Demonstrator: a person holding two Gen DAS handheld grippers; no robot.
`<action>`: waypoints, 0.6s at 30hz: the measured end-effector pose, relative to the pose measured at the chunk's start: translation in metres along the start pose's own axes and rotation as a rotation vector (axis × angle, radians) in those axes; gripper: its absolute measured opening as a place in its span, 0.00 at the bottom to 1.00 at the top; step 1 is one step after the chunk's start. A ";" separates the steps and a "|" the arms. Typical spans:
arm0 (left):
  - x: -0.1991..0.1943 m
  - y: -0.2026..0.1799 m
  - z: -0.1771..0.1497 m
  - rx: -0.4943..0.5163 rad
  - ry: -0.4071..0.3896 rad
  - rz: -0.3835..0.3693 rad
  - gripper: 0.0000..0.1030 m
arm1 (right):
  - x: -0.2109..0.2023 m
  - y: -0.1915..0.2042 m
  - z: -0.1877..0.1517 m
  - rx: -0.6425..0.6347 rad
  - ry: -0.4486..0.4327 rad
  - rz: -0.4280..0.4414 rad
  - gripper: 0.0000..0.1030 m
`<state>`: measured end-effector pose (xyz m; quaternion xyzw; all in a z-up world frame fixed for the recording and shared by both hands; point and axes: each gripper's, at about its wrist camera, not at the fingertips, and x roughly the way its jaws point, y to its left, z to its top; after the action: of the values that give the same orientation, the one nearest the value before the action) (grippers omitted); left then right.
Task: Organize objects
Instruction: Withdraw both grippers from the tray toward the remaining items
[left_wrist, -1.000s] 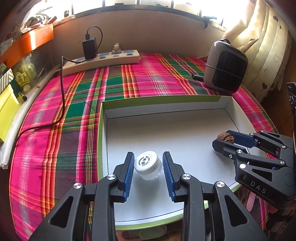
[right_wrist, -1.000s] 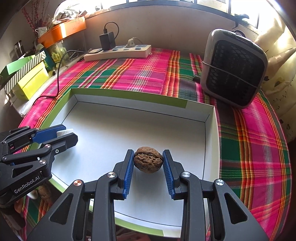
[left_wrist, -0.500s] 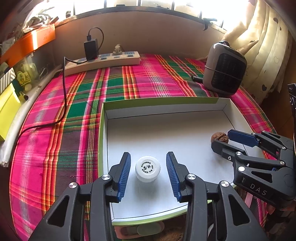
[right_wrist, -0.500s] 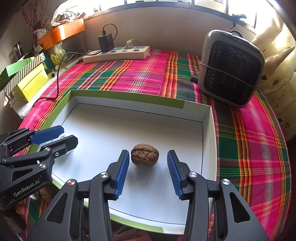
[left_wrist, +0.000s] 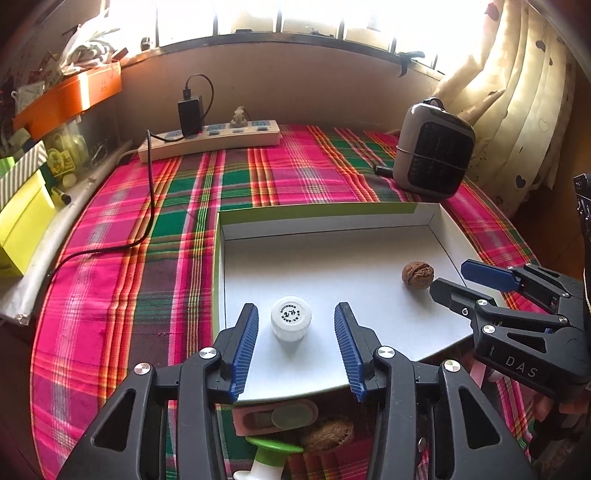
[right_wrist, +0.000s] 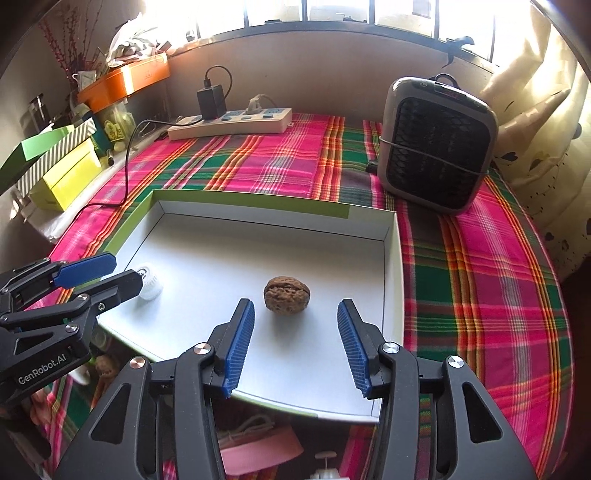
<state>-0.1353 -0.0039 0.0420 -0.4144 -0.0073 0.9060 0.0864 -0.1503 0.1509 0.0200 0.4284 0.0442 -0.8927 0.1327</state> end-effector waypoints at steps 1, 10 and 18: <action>-0.002 0.000 -0.001 0.001 -0.002 0.001 0.40 | -0.002 0.000 -0.001 0.001 -0.003 0.000 0.47; -0.021 0.001 -0.011 -0.016 -0.033 0.013 0.40 | -0.024 0.005 -0.012 -0.008 -0.038 -0.006 0.47; -0.043 0.004 -0.028 -0.042 -0.074 0.024 0.40 | -0.042 0.011 -0.025 -0.010 -0.072 -0.023 0.47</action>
<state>-0.0879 -0.0167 0.0555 -0.3822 -0.0245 0.9214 0.0665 -0.1031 0.1535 0.0373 0.3947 0.0488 -0.9088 0.1263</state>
